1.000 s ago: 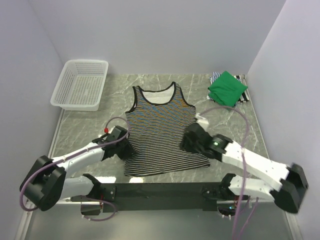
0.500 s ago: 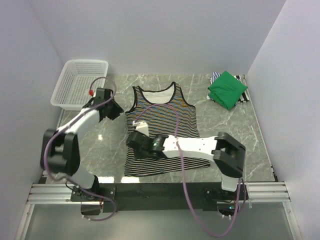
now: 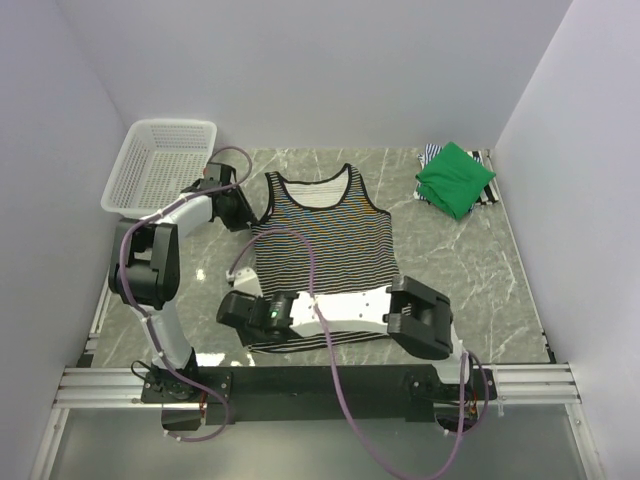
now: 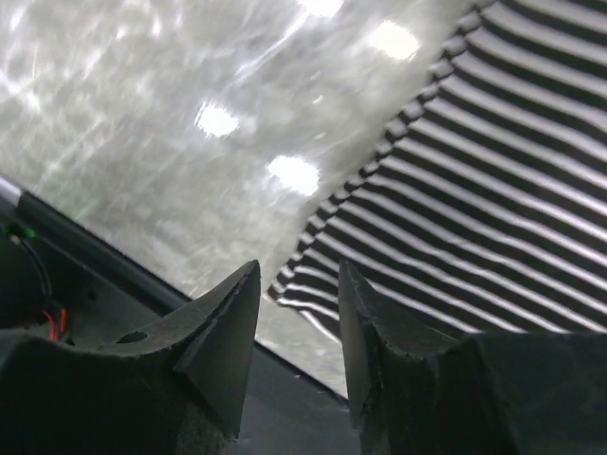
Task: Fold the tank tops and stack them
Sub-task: Fold the tank top
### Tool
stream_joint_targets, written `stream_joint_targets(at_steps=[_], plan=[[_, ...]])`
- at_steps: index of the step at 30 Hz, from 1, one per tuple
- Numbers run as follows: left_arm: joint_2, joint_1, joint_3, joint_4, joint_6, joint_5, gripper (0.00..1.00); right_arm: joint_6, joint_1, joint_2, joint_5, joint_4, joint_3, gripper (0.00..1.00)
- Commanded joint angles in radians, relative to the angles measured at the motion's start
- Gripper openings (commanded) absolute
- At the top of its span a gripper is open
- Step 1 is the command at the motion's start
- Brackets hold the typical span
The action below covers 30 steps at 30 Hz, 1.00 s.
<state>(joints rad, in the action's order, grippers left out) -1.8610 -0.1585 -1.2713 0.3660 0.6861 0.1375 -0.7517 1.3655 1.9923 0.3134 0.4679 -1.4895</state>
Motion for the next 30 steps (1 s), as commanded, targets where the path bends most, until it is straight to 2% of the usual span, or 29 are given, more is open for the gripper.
stream_joint_targets(at_steps=[1,14,17,18,20,25,30], plan=[[-0.015,0.007,-0.017,0.004,-0.040,0.054,0.40,0.014,0.033,0.036,0.016,0.038,-0.051,0.46],[-0.020,0.007,-0.025,0.019,-0.042,0.033,0.39,-0.020,0.067,0.141,0.030,0.074,-0.117,0.45],[-0.015,0.005,-0.023,0.022,-0.039,0.022,0.39,-0.024,0.069,0.142,0.039,0.080,-0.101,0.29],[-0.014,0.005,-0.020,0.024,-0.037,0.017,0.39,-0.029,0.069,0.135,0.041,0.078,-0.092,0.14],[-0.009,0.007,-0.016,0.021,-0.036,0.016,0.39,-0.043,0.069,0.102,0.044,0.068,-0.049,0.01],[0.005,0.007,-0.011,0.021,-0.025,0.014,0.38,-0.069,0.066,-0.045,0.053,0.020,0.076,0.00],[0.023,0.007,-0.010,0.022,-0.026,0.011,0.38,-0.066,0.063,-0.174,-0.002,-0.083,0.201,0.00]])
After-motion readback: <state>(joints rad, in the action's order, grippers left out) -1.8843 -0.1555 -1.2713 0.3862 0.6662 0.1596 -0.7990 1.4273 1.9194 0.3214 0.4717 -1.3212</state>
